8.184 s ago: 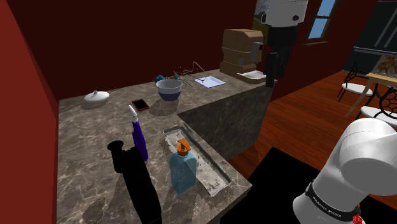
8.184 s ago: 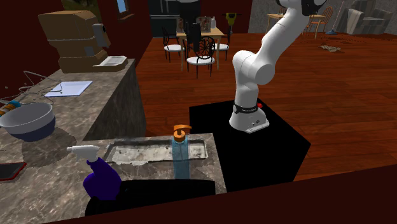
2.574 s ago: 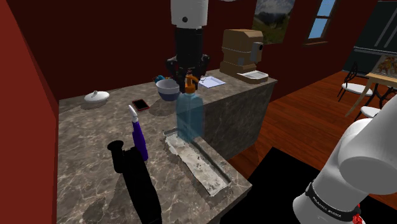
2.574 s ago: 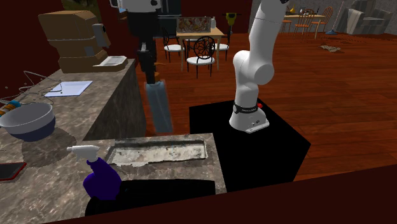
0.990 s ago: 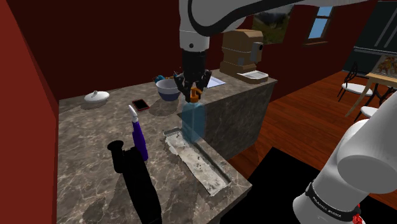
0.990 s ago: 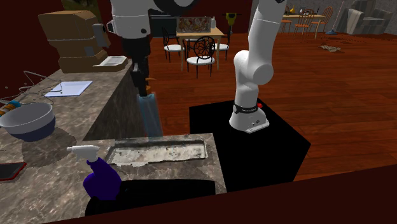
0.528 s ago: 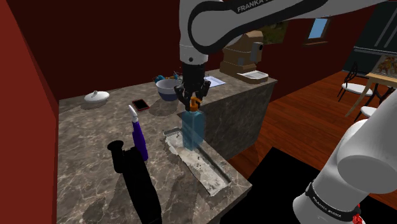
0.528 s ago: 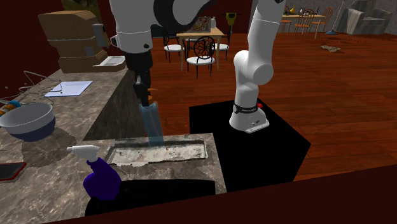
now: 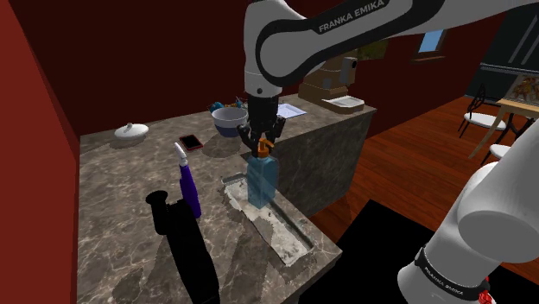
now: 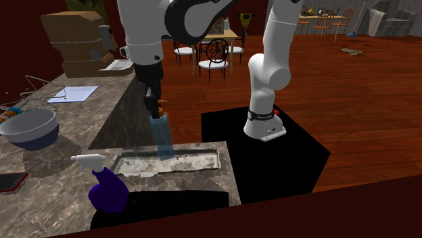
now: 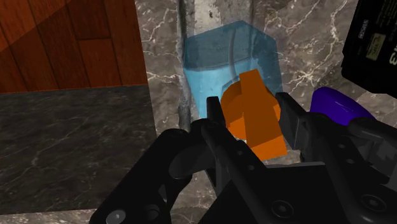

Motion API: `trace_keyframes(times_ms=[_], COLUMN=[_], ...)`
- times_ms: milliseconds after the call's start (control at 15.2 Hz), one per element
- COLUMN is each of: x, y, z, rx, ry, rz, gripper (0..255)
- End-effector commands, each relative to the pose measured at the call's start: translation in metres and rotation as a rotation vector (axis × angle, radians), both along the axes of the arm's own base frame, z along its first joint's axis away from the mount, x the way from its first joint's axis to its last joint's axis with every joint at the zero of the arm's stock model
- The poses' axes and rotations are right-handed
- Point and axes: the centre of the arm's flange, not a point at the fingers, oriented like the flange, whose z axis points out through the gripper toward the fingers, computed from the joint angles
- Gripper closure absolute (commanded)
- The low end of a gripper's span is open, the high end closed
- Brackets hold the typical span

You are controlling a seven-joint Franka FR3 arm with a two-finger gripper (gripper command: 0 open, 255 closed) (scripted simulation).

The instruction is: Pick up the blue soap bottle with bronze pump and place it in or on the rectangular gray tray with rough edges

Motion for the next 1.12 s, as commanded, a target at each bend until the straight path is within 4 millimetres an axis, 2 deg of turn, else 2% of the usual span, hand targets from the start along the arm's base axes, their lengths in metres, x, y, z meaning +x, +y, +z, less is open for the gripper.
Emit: trace_keyframes(times_ms=[0,66,132,462,726,1056], x=[0.000,0.000,0.000,0.000,0.000,0.000], y=[0.000,0.000,0.000,0.000,0.000,0.000], z=[0.000,0.000,0.000,0.000,0.050,0.050], rx=[0.000,0.000,0.000,0.000,0.000,0.000], ry=[-0.001,-0.001,-0.001,-0.001,-0.001,-0.001], rz=[0.000,0.000,0.000,0.000,0.000,0.000], gripper=[255,255,0,0,0,0])
